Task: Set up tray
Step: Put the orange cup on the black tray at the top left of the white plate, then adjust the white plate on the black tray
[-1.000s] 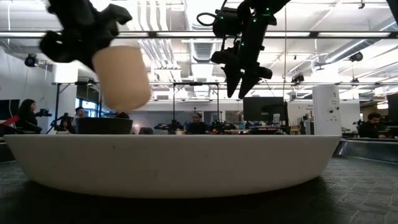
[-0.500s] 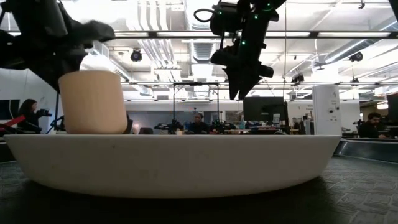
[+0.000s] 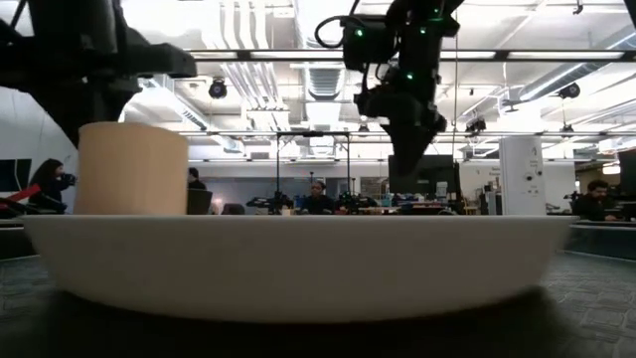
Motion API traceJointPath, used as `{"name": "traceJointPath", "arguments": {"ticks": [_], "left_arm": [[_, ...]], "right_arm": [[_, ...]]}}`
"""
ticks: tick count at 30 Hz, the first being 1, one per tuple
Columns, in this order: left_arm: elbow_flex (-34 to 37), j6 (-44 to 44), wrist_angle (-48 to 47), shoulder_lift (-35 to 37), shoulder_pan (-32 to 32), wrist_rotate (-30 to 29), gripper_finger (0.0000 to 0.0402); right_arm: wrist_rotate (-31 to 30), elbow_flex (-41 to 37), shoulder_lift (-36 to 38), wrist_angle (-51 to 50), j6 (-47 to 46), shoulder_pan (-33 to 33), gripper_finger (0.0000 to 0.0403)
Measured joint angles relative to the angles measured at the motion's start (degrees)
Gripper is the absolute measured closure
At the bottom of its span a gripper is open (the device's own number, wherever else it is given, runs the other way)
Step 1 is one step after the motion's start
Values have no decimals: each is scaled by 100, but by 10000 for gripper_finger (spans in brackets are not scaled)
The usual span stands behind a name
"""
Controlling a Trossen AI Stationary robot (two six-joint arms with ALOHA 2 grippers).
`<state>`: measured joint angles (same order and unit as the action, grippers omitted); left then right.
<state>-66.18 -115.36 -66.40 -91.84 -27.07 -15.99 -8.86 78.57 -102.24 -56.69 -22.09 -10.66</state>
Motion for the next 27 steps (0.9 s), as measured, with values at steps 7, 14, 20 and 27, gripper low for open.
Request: {"name": "traceJointPath", "arguments": {"ticks": [7,14,20,27], "left_arm": [[-249,2,-133,-345,2,89,394],[-229,11,-205,-176,-2,225,373],[-227,99,-238,25,-28,225,370],[-336,108,-301,150,-141,211,369]], "right_arm": [[488,-545,10,172,-57,544,306],[1157,-743,15,596,-71,1024,308],[1774,-772,15,1128,-155,1225,308],[1856,-837,-13,1298,-238,1479,326]]}}
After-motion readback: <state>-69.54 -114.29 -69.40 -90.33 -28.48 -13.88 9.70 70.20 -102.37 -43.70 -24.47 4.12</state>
